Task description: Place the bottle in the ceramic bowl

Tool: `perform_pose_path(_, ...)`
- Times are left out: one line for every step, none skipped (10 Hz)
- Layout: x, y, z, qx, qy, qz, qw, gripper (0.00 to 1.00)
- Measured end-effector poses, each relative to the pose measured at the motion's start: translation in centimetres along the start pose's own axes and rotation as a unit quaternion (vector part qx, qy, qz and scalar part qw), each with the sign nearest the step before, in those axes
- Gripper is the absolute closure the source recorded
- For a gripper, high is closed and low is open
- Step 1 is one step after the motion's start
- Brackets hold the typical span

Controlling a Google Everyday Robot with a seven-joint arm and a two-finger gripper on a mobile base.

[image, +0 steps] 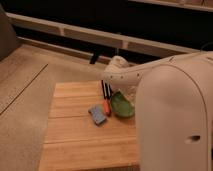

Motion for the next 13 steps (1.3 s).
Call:
perform_pose_path(0.0,0.0,0.0,0.0,0.0,0.0,1.0,0.78)
perform_pose_path(0.01,0.0,0.01,0.0,0.0,0.0,1.0,0.78)
perform_pose_path(0.01,-0.01,0.01,0.0,0.0,0.0,1.0,0.78)
perform_pose_path(0.01,-0.01,0.01,0.0,0.0,0.0,1.0,0.78)
perform_pose_path(0.01,-0.01,0.01,0.0,0.0,0.0,1.0,0.81)
perform_pose_path(0.01,-0.03,0.02,0.0,0.0,0.0,1.0,0.84)
perform_pose_path(0.02,-0.03,0.02,0.0,0.0,0.0,1.0,0.81)
perform_pose_path(0.02,-0.03,0.02,0.0,0.0,0.0,1.0,0.73)
perform_pose_path(0.02,-0.03,0.02,0.0,0.0,0.0,1.0,0.63)
perform_pose_path(0.02,-0.03,0.02,0.0,0.0,0.0,1.0,0.52)
perform_pose_path(0.02,-0.03,0.03,0.0,0.0,0.0,1.0,0.43)
perform_pose_path(0.02,-0.03,0.02,0.0,0.0,0.0,1.0,0.31)
perform_pose_path(0.02,-0.03,0.02,0.0,0.0,0.0,1.0,0.24)
